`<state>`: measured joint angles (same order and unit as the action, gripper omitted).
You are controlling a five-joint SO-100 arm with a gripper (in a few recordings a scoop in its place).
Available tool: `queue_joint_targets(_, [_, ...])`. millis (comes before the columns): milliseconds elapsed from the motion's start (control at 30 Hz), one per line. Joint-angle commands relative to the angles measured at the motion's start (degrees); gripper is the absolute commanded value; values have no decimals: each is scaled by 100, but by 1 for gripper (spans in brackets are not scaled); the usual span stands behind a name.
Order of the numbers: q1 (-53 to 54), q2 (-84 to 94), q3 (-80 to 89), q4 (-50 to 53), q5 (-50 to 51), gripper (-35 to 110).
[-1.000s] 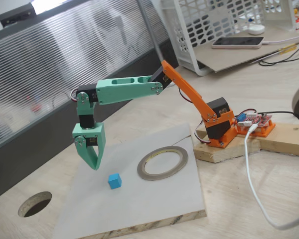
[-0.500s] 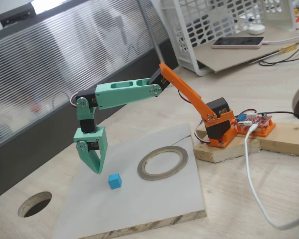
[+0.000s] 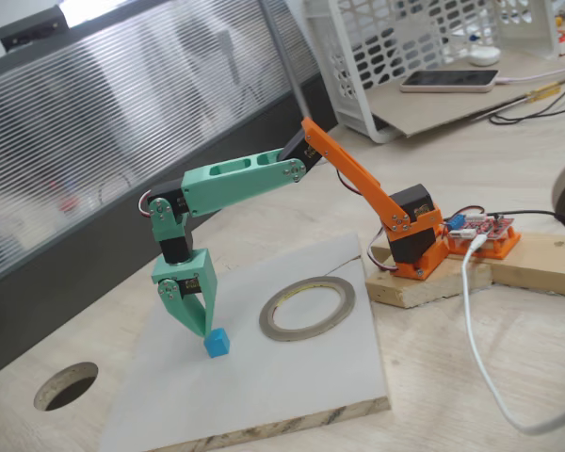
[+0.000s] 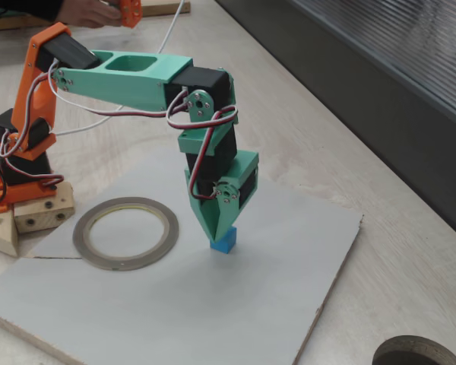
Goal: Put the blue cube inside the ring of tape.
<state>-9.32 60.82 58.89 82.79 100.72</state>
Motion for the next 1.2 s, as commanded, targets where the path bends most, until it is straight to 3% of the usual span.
queue_joint_targets(0, [-70, 185, 9, 97, 35, 0])
queue_joint_targets(500, [-44, 193, 0, 97, 35, 3])
queue_joint_targets(667, [-44, 202, 0, 334, 44, 23])
queue_joint_targets(933, [-44, 202, -9, 2145, 44, 58])
queue_joint_targets(1167, [-44, 193, -18, 2153, 44, 70])
